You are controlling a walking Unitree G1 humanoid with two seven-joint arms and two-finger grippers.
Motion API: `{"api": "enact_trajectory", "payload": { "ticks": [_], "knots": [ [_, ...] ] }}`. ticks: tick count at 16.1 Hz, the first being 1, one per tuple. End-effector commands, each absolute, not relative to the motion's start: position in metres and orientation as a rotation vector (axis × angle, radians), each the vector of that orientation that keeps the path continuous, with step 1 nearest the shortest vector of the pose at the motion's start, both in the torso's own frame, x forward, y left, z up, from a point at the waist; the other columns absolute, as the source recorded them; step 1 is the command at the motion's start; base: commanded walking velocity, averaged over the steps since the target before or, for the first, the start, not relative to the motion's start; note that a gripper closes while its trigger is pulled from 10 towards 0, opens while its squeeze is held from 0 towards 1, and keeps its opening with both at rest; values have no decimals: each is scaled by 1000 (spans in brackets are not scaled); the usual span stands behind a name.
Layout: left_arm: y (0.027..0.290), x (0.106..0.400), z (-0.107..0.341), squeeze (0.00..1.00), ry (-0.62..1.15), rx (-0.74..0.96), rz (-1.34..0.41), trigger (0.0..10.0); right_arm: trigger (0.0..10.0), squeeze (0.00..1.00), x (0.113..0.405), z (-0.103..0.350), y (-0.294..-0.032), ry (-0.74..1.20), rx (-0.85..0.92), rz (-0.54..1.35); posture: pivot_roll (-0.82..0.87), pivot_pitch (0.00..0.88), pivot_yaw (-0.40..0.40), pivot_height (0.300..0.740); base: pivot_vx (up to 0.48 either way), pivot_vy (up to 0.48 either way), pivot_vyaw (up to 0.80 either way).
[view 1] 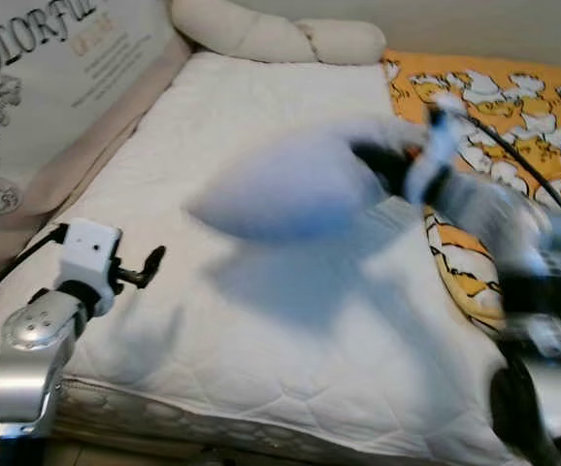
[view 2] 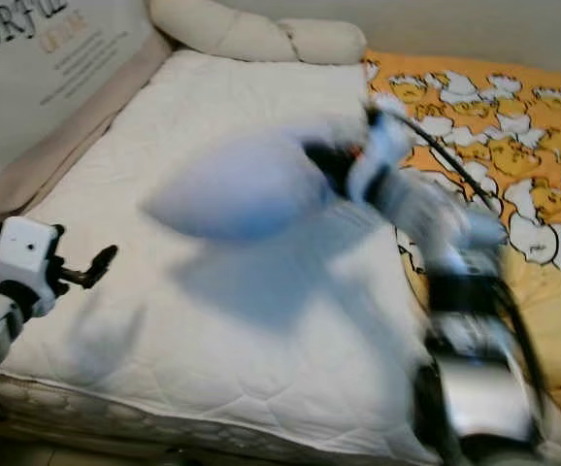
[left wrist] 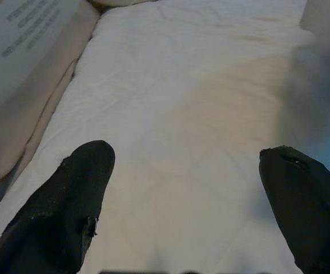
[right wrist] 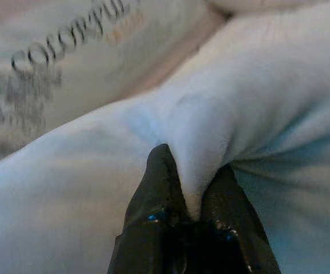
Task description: Clean up the room
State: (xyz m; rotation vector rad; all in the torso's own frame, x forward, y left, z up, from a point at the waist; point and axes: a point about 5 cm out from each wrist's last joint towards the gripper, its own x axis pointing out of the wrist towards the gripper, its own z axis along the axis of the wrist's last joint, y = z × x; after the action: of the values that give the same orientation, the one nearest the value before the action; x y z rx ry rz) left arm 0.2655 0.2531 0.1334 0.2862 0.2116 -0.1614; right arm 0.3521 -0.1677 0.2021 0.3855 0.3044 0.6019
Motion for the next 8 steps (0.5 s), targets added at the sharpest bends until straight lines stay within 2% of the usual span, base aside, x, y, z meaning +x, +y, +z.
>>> {"api": "enact_trajectory", "payload": {
  "ticks": [1, 4, 5, 6, 8],
  "knots": [
    [252, 264, 136, 0, 202, 289, -162, 10000, 0, 0, 339, 192, -176, 344, 338, 605, 5, 0, -44, 740, 0, 0, 0],
    [250, 262, 130, 0, 214, 265, -180, 10000, 0, 0, 300, 125, -198, 562, 417, 527, -38, 0, -19, 740, 0, 0, 0],
    [237, 268, 124, 0, 222, 237, -224, 10000, 0, 0, 279, 81, -218, 698, 393, 403, -45, 0, -12, 740, 0, 0, 0],
    [227, 272, 123, 0, 220, 215, -259, 10000, 0, 0, 267, 61, -230, 766, 373, 333, -45, 0, -9, 740, 0, 0, 0],
    [198, 289, 123, 0, 196, 125, -366, 10000, 0, 0, 261, 46, -246, 799, 329, 246, -36, 0, -12, 740, 0, 0, 0]
  ]
}}
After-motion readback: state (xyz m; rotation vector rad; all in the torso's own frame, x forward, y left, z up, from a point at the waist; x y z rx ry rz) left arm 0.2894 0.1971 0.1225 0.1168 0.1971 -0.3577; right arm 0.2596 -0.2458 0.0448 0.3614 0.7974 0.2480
